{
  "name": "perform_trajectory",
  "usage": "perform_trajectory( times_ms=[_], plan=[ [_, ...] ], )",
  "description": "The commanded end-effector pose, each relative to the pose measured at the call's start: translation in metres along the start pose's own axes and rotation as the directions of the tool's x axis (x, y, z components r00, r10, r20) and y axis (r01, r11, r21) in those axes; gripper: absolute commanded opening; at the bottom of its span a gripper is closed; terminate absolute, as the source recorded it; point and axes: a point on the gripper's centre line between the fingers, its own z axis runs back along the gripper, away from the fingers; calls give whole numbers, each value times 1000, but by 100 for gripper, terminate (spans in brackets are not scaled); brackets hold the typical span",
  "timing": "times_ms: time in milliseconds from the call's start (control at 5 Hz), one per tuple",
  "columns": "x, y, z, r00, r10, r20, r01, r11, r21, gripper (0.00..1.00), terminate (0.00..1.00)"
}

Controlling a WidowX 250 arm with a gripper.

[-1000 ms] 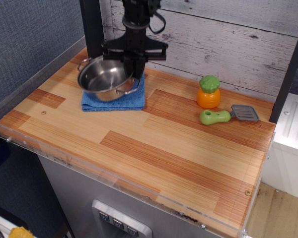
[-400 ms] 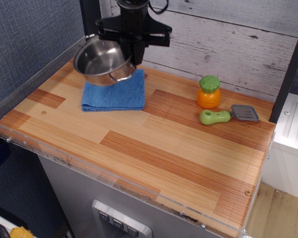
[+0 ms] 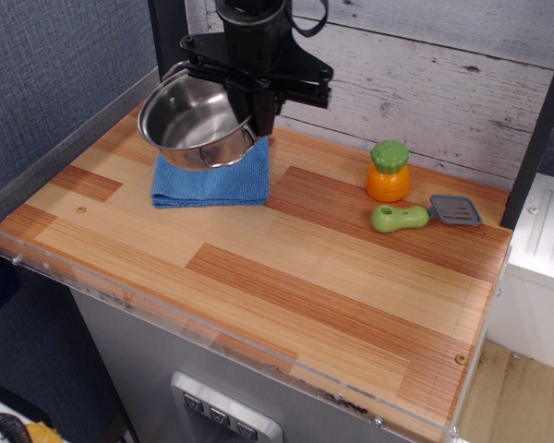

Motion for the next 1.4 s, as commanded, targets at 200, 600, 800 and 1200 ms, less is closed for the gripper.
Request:
perform_trajectory(
  times_ms=[200,600,800,1200],
  plan=[
    [-48,-42,41,950,-299,93,305,950,-70,0,0],
    [-83,-63,42,871,-479,112,490,863,-125,0,0],
    [-99,-63,32,824,-556,108,566,811,-147,0,0],
    [-117,-67,8,736,-667,116,676,717,-169,0,0]
  ],
)
